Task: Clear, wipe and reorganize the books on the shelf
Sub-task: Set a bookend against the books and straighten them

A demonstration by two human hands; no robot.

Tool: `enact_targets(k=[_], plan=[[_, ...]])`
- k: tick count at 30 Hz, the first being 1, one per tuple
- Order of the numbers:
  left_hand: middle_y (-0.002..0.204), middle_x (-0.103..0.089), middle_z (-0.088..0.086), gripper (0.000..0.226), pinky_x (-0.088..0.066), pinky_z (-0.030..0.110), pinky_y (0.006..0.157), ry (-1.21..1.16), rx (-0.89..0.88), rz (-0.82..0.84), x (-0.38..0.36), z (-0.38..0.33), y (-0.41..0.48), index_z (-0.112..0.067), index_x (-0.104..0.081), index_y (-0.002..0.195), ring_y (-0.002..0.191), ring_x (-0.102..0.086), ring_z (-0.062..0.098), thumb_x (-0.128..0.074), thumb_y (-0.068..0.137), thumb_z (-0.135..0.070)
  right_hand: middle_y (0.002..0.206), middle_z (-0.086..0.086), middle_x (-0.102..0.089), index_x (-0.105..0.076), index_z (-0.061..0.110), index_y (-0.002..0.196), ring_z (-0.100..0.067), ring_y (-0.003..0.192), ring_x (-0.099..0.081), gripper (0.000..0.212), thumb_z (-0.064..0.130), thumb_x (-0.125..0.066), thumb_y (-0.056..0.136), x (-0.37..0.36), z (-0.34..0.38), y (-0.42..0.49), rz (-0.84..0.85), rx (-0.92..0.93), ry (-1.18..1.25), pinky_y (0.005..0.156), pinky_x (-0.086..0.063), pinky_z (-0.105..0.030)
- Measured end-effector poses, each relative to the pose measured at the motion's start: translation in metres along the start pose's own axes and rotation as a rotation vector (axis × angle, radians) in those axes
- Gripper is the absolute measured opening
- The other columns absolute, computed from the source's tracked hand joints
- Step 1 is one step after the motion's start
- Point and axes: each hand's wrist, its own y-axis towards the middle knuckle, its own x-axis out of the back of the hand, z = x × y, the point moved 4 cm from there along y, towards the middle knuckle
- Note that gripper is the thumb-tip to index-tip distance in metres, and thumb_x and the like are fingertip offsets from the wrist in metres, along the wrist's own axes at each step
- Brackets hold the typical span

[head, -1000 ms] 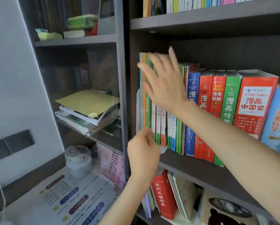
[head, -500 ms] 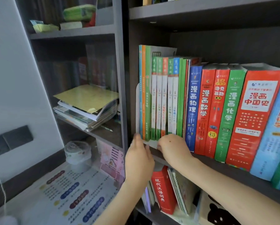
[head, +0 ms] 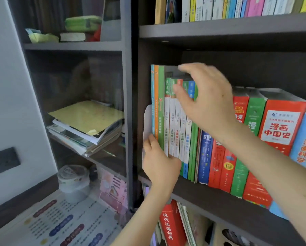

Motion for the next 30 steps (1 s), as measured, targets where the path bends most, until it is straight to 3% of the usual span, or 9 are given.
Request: enact_targets(k=[3,7,9,12,14,20,23,27,30], plan=[[0.136,-0.041,0.002,0.068,-0.054,0.039,0.078,-0.044,-0.001,0.015,-0.005,-0.003,-0.003,-0.012,-0.036,0.134,0.102,-0.060,0.022,-0.068,0.076,-0.028,0.124,-0.010,-0.059,-0.061,0.011,0.119,-0.029,0.116,-0.053,0.044,0.041,-0.056,0.087,-0.014,0.003,0.043,0.071,0.148,-0.132,0.097,-0.040,-0.036],[0.131,-0.042,-0.003,0.063,-0.048,0.028,0.067,-0.033,-0.048,0.039,-0.002,-0.005,-0.005,-0.014,-0.037,0.128,0.096,-0.060,0.018,-0.069,0.075,-0.026,0.105,-0.017,-0.065,-0.070,0.006,0.096,-0.036,0.112,-0.056,0.029,0.030,-0.064,0.081,-0.055,0.016,0.040,0.220,0.667,-0.417,0.111,-0.030,-0.048],[0.128,-0.043,-0.003,0.061,-0.050,0.028,0.066,-0.030,-0.084,0.047,-0.002,-0.001,-0.005,-0.015,-0.037,0.127,0.091,-0.060,0.015,-0.068,0.076,-0.026,0.102,-0.016,-0.066,-0.070,0.004,0.097,-0.036,0.113,-0.055,0.032,0.028,-0.070,0.077,-0.063,0.011,0.041,0.280,0.658,-0.401,0.108,-0.034,-0.048],[0.134,-0.039,-0.004,0.070,-0.049,0.022,0.068,-0.015,-0.075,0.059,-0.002,0.000,-0.003,-0.017,-0.030,0.134,0.097,-0.058,0.012,-0.069,0.077,-0.026,0.096,-0.013,-0.066,-0.070,0.002,0.091,-0.036,0.110,-0.056,0.029,0.025,-0.072,0.075,-0.063,0.012,0.052,0.306,0.566,-0.281,0.085,-0.051,-0.046],[0.136,-0.036,-0.005,0.075,-0.045,0.020,0.070,-0.012,-0.061,0.058,-0.001,-0.004,-0.004,-0.018,-0.026,0.138,0.103,-0.055,0.011,-0.069,0.077,-0.026,0.089,-0.010,-0.066,-0.072,0.002,0.086,-0.034,0.103,-0.057,0.026,0.026,-0.069,0.077,-0.061,0.017,0.054,0.329,0.600,-0.306,0.078,-0.052,-0.046],[0.142,-0.026,-0.007,0.080,-0.045,0.023,0.087,0.019,-0.108,0.154,-0.004,-0.011,-0.015,-0.018,-0.016,0.148,0.120,-0.048,0.013,-0.060,0.082,-0.013,0.070,-0.004,-0.057,-0.068,0.010,0.068,-0.027,0.074,-0.052,0.015,0.022,-0.067,0.076,-0.045,0.006,0.039,0.230,0.755,-0.507,0.081,-0.044,-0.042],[0.142,-0.031,-0.005,0.073,-0.043,0.022,0.089,-0.002,-0.163,0.172,-0.002,-0.011,-0.017,-0.016,-0.021,0.148,0.118,-0.049,0.015,-0.054,0.083,-0.003,0.060,-0.002,-0.054,-0.066,0.013,0.061,-0.027,0.062,-0.049,0.015,0.020,-0.069,0.073,-0.058,0.006,0.025,0.350,0.807,-0.681,0.080,-0.043,-0.041],[0.140,-0.039,0.001,0.050,-0.036,0.015,0.079,-0.031,-0.110,-0.037,0.021,0.000,-0.016,-0.011,-0.035,0.144,0.109,-0.056,0.018,-0.046,0.096,-0.008,0.051,0.000,-0.049,-0.064,0.014,0.058,-0.024,0.058,-0.044,0.031,0.026,-0.057,0.086,-0.060,0.002,0.014,0.432,0.848,-0.681,0.070,-0.042,-0.038],[0.146,-0.038,0.003,0.050,-0.033,0.014,0.088,-0.047,0.001,-0.130,0.033,0.005,-0.014,-0.011,-0.029,0.148,0.123,-0.048,0.016,-0.043,0.099,-0.013,0.052,0.000,-0.058,-0.066,0.012,0.075,-0.021,0.057,-0.050,0.027,0.037,-0.059,0.080,-0.062,0.006,0.021,0.446,0.689,-0.633,0.070,-0.038,-0.034]])
